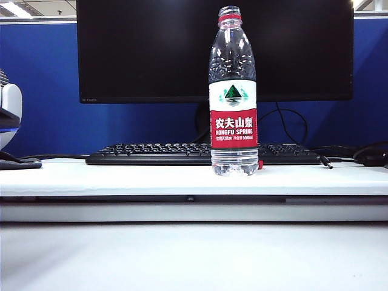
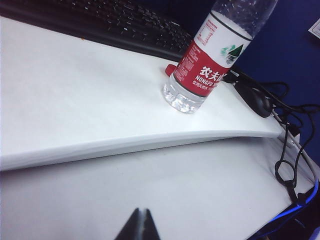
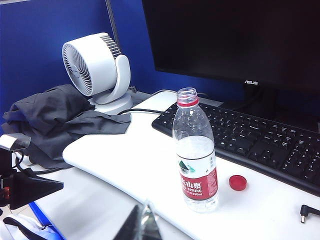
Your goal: Unscrew the cap from the plastic bottle on the table.
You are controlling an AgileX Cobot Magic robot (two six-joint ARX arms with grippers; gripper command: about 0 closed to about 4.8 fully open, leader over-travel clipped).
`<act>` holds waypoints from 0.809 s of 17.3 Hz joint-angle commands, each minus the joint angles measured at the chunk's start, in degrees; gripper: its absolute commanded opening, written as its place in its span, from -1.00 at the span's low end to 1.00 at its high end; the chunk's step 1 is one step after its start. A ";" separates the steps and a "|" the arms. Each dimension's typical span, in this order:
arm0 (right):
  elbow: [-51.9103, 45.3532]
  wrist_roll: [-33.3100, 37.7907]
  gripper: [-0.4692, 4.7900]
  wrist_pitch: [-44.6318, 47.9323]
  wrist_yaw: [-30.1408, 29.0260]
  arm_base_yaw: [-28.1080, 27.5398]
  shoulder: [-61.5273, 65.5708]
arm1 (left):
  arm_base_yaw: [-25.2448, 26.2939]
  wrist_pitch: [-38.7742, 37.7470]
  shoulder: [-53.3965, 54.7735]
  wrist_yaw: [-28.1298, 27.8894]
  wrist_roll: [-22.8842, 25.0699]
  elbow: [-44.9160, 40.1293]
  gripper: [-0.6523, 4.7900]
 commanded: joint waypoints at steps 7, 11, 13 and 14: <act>0.20 -0.04 -0.84 0.96 0.00 0.02 -0.02 | 0.04 -0.17 -0.13 -16.06 10.25 -0.04 -0.77; 0.20 -0.04 -0.84 0.96 0.09 0.02 -0.02 | 5.99 3.21 -0.13 -29.90 18.14 -0.04 -0.77; 0.20 -0.04 -0.84 0.96 0.07 0.02 0.00 | 11.39 5.84 -0.13 -29.16 22.75 -0.04 -0.77; 0.20 -0.04 -0.84 0.96 0.04 0.02 -0.02 | 14.27 6.45 -0.13 -27.58 23.32 -0.04 -0.77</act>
